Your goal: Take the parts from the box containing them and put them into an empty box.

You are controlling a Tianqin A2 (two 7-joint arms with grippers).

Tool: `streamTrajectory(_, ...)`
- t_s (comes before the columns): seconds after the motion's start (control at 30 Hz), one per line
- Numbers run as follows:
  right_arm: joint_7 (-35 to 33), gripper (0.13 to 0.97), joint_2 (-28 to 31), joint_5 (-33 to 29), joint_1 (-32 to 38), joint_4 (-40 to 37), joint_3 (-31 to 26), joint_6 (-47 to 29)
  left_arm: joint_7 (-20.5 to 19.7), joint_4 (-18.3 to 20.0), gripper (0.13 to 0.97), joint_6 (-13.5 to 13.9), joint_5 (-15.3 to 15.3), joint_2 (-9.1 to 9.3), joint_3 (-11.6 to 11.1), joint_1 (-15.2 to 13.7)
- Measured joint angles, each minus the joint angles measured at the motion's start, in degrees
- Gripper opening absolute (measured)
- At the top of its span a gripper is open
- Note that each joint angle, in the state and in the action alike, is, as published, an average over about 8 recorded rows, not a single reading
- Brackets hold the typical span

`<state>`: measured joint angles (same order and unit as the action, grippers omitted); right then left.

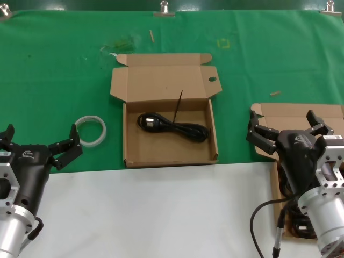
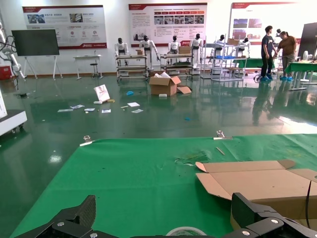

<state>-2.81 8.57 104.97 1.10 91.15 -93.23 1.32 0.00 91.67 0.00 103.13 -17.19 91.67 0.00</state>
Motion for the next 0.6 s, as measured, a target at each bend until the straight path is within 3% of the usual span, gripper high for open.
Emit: streamTrajectory(0.6, 0.0, 0.966, 0.0, 0.0, 0.0, 0.0, 0.0, 0.0, 0.0, 0.0, 0.966, 0.0, 0.0, 0.0, 0.0, 0.0)
